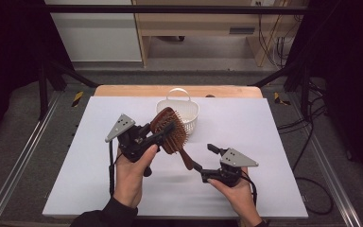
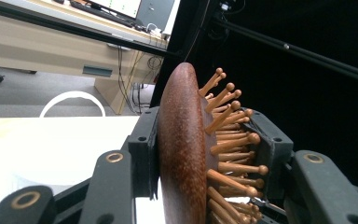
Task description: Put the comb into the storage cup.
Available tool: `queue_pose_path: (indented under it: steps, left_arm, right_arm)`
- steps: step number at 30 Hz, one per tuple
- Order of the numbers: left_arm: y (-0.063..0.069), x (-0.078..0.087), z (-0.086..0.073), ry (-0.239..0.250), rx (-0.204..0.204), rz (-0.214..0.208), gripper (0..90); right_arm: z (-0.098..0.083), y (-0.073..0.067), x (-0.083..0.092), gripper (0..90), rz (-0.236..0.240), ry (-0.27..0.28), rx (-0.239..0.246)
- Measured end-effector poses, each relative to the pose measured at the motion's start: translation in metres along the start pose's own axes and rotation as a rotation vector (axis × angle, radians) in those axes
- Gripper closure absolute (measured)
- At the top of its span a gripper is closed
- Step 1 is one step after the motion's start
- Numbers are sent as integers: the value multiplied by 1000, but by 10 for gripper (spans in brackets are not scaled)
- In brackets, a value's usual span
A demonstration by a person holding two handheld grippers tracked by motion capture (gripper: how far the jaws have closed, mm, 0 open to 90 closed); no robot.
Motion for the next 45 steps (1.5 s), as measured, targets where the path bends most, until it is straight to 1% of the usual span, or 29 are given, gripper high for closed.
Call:
queue_pose_path:
  steps: [1, 4, 5, 6, 7, 9, 10, 13, 14, 15, 18, 20, 23, 26, 28, 29, 31, 32, 33, 37, 38, 40, 42, 44, 45]
  left_arm:
    - [0, 0, 1, 0, 0, 1, 515]
    - [0, 0, 8, -1, -8, 11, 514]
    - [0, -1, 10, 3, -6, 13, 514]
    - [0, -1, 10, 3, -6, 13, 514]
    - [1, -2, 16, 5, 3, 13, 514]
    - [2, -3, 23, 11, 17, 6, 514]
    - [3, -3, 28, 14, 15, 6, 514]
    - [8, -6, 40, 18, -7, 13, 514]
    - [8, -6, 40, 18, -7, 13, 514]
    - [10, -8, 49, 21, -20, 15, 514]
    - [14, -11, 63, 36, -32, 14, 514]
    - [15, -14, 70, 48, -34, 18, 513]
    - [16, -18, 77, 55, -44, 21, 513]
    - [17, -22, 81, 59, -48, 24, 513]
    - [14, -28, 83, 46, -61, 36, 512]
    - [13, -30, 84, 44, -60, 39, 512]
    - [11, -33, 85, 42, -75, 40, 512]
    - [11, -33, 85, 42, -75, 40, 512]
    - [7, -38, 86, 41, -97, 50, 513]
    - [0, -47, 87, 30, -107, 67, 513]
    - [0, -47, 87, 30, -107, 67, 513]
    - [-7, -55, 91, 44, -110, 89, 512]
    - [-11, -59, 94, 59, -104, 98, 513]
    - [-12, -61, 96, 63, -102, 98, 512]
    - [-16, -66, 100, 76, -102, 105, 512]
  right_arm:
    - [-1, 3, 1, 147, -20, -12, 2]
    - [-3, 10, 8, 126, -29, -13, -5]
    - [-4, 12, 13, 114, -29, -13, 4]
    - [-4, 12, 13, 114, -29, -13, 4]
    - [-6, 16, 21, 89, -28, -9, 5]
    - [-6, 18, 28, 87, -9, 6, -7]
    - [-6, 19, 32, 75, 1, 19, -17]
    - [-7, 27, 43, 68, -15, 30, -21]
    - [-8, 28, 45, 68, -21, 29, -19]
    - [-10, 31, 46, 68, -35, 33, -18]
    - [-10, 31, 44, 68, -34, 43, -40]
    - [-13, 29, 42, 68, -31, 32, -32]
    - [-16, 29, 41, 68, -41, 20, -20]
    - [-15, 32, 42, 68, -52, 30, -26]
    - [-15, 33, 43, 70, -58, 40, -38]
    - [-14, 33, 43, 72, -58, 46, -45]
    - [-14, 34, 43, 73, -65, 47, -42]
    - [-14, 35, 43, 73, -66, 46, -41]
    - [-15, 35, 42, 70, -69, 44, -39]
    - [-17, 36, 43, 66, -85, 32, -20]
    - [-17, 36, 43, 66, -87, 32, -17]
    - [-17, 37, 44, 67, -88, 33, -16]
    - [-17, 38, 44, 68, -90, 37, -19]
    - [-17, 38, 44, 69, -92, 37, -18]
    - [-17, 38, 44, 70, -95, 38, -12]
Point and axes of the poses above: each handheld gripper's, and its own axes: x roughly backward along the jaws, z roughly out of its top, y roughly to its right, the point moved 8 cm from there along -x, roughly forward along the jaws, and after that the axes turned 1 degree about z, right-handed, at the moved point
